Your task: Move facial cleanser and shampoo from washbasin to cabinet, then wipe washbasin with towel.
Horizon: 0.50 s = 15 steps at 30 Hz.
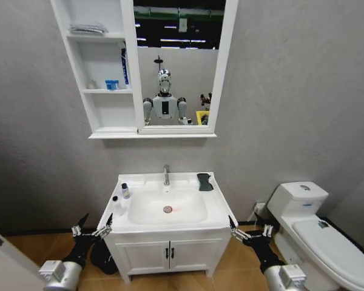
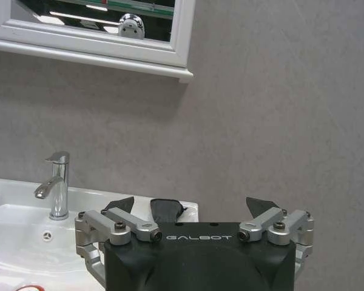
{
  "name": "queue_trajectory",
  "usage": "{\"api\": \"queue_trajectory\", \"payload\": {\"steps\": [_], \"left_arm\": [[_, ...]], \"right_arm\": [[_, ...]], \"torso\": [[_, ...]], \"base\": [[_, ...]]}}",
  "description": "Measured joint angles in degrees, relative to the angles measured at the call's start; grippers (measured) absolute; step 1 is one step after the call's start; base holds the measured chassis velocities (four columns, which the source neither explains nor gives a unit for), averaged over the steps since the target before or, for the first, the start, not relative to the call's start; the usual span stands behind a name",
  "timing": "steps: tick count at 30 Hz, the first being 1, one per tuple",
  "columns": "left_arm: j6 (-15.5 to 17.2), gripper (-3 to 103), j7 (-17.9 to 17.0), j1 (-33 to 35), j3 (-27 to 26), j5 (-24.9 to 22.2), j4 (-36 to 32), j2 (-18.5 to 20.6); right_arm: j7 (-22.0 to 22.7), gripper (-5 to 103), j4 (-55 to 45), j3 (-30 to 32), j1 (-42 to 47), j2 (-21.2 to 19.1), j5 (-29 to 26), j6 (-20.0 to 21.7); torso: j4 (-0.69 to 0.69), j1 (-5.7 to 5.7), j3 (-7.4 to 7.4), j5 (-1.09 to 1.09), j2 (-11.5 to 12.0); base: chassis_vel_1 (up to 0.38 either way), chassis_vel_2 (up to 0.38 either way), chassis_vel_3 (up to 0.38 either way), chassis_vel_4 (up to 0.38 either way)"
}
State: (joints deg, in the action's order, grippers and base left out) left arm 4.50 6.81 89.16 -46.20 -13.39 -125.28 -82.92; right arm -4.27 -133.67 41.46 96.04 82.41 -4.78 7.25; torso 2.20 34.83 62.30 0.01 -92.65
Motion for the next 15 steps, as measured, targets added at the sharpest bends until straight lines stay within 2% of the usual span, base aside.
{"api": "queue_trajectory", "payload": {"steps": [1, 3, 4, 5, 7, 11, 15], "left_arm": [[-1.7, 100, -0.5, 0.0, 1.1, 1.9, 1.2, -1.3], [-2.6, 100, -0.7, 0.0, 1.7, 2.9, 1.9, -1.9], [-4.9, 100, -1.4, -0.2, 3.1, 5.4, 3.7, -3.1], [-4.9, 100, -1.4, -0.2, 3.1, 5.4, 3.7, -3.1], [-7.3, 100, -1.7, -0.6, 4.4, 8.9, 6.1, -4.0], [-9.2, 100, -1.6, -2.0, 4.8, 11.0, 10.7, -4.7], [-9.6, 100, -1.6, -3.7, 5.6, 11.7, 13.4, -4.7]], "right_arm": [[0.0, 100, 0.1, 0.0, 0.2, 0.1, 0.0, 0.0], [0.0, 100, 0.1, -0.1, 0.2, 0.1, 0.0, 0.0], [0.1, 100, 0.1, -0.1, 0.4, 0.1, 0.1, -0.1], [0.1, 100, 0.1, -0.1, 0.4, 0.1, 0.1, -0.1], [0.2, 100, -0.2, -0.1, 0.4, 0.1, 0.1, 0.0], [1.5, 100, -0.4, 0.0, -0.1, -0.1, -0.4, 0.1], [2.2, 100, -0.4, 0.3, -0.5, -0.2, -0.9, 0.4]], "torso": [[0.00, -0.02, 0.00, 0.01, 0.0], [0.01, -0.04, -0.01, 0.00, 0.0], [0.02, -0.08, -0.02, -0.02, 0.0], [0.02, -0.08, -0.02, -0.02, 0.0], [-0.02, -0.15, -0.04, 0.01, -0.1], [-0.01, -0.14, -0.04, 0.00, -0.1], [0.00, -0.09, -0.02, 0.00, 0.0]], "base": [[-0.033, 0.072, -0.015, -0.018], [-0.033, 0.032, -0.039, -0.018], [0.008, -0.009, -0.060, -0.032], [0.008, -0.009, -0.060, -0.032], [0.084, -0.052, -0.051, 0.042], [0.054, -0.046, -0.023, 0.042], [0.000, 0.000, 0.000, 0.000]]}}
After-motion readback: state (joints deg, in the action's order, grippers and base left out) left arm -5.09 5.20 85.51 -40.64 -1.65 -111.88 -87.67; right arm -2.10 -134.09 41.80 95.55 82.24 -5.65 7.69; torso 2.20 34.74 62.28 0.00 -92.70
